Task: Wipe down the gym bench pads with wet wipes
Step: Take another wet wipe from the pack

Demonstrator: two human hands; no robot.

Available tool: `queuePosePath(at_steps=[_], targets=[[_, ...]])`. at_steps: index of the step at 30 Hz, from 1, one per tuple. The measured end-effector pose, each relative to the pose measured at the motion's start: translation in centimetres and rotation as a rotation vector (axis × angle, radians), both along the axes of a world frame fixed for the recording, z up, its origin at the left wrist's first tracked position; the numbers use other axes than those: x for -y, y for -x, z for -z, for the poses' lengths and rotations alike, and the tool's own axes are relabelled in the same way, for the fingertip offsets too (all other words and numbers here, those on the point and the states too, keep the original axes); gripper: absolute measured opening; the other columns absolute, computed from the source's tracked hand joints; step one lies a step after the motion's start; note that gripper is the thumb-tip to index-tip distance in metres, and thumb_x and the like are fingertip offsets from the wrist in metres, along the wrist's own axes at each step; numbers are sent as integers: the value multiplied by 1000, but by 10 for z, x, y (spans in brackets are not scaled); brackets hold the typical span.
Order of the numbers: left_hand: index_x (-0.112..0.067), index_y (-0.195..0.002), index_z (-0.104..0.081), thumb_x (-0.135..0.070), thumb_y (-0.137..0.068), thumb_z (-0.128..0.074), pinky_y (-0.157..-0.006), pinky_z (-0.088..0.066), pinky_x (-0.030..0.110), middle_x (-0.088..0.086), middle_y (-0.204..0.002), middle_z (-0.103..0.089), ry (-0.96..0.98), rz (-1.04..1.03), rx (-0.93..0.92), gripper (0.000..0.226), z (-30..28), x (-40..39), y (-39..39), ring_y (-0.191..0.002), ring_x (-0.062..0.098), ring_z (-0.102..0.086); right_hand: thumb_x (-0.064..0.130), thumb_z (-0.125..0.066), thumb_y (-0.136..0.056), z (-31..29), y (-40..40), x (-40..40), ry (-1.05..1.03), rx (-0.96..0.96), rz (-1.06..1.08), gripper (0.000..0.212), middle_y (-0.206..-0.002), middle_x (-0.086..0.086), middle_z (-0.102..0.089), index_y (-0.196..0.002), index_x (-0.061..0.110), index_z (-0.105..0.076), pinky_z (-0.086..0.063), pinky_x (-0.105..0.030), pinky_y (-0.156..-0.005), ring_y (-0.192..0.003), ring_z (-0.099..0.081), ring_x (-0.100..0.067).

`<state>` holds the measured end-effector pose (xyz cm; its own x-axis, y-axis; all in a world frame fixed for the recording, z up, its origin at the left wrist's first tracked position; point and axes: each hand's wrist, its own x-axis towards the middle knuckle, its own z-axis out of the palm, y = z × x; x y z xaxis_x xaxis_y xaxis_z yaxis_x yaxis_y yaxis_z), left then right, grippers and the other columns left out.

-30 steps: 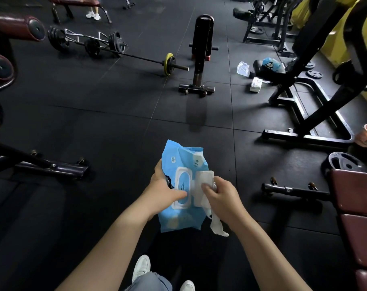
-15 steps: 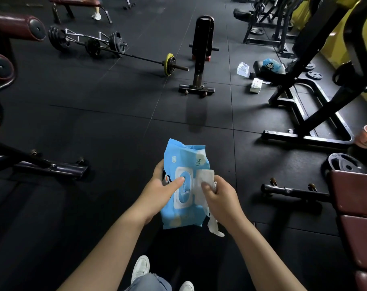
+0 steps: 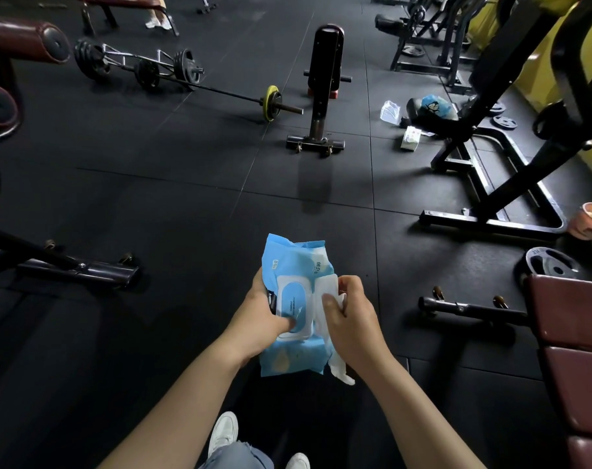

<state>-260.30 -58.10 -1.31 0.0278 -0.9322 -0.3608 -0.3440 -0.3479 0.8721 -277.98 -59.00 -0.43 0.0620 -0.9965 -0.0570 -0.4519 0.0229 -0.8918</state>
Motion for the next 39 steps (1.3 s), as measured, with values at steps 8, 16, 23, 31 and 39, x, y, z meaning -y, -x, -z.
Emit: queuePosePath(at_steps=[8, 16, 23, 31, 39], targets=[[-55, -127, -33, -19, -76, -81, -61, -49, 8, -28, -99, -66, -27, -37, -79, 78, -4, 0, 1, -90, -10, -63, 23, -53, -98, 3, 1, 2, -2, 9, -3, 9, -59, 9, -49, -102, 25, -45, -39, -13, -46, -48, -45, 0], [-52, -136, -40, -43, -92, -64, -86, -56, 27, -28, -107, -69, 16, -173, -280, 51, -7, -2, 13, -98, -2, -69, 46, -60, -91, 10, -13, -3, 7, -95, -105, 35, -74, 16, -57, -120, 34, -43, -38, -11, -58, -68, -53, 1], [-53, -131, -38, -36, -88, -72, -69, -55, 14, -31, -103, -68, 23, -195, -294, 57, -4, -7, 14, -95, -5, -68, 45, -45, -99, 22, -10, -14, 6, -49, -207, 50, -129, 19, -49, -147, 36, -38, -43, -27, -103, -135, -40, -11], [-46, -128, -49, -13, -84, -77, -76, -59, 25, -21, -109, -70, 36, -229, -288, 61, 4, -6, 3, -99, 1, -69, 51, -69, -84, 19, 21, 1, -152, -148, 13, 50, -115, 15, -56, -126, 29, -53, -45, -23, -83, -103, -55, -2], [-36, -123, -56, -13, -89, -71, -81, -61, 39, -8, -109, -74, -11, -166, -397, 44, 6, -1, 9, -99, 16, -72, 45, -75, -82, 18, 39, 4, -512, 263, -140, 39, -100, 2, -76, -108, 18, -67, -58, -42, -88, -92, -73, -18]])
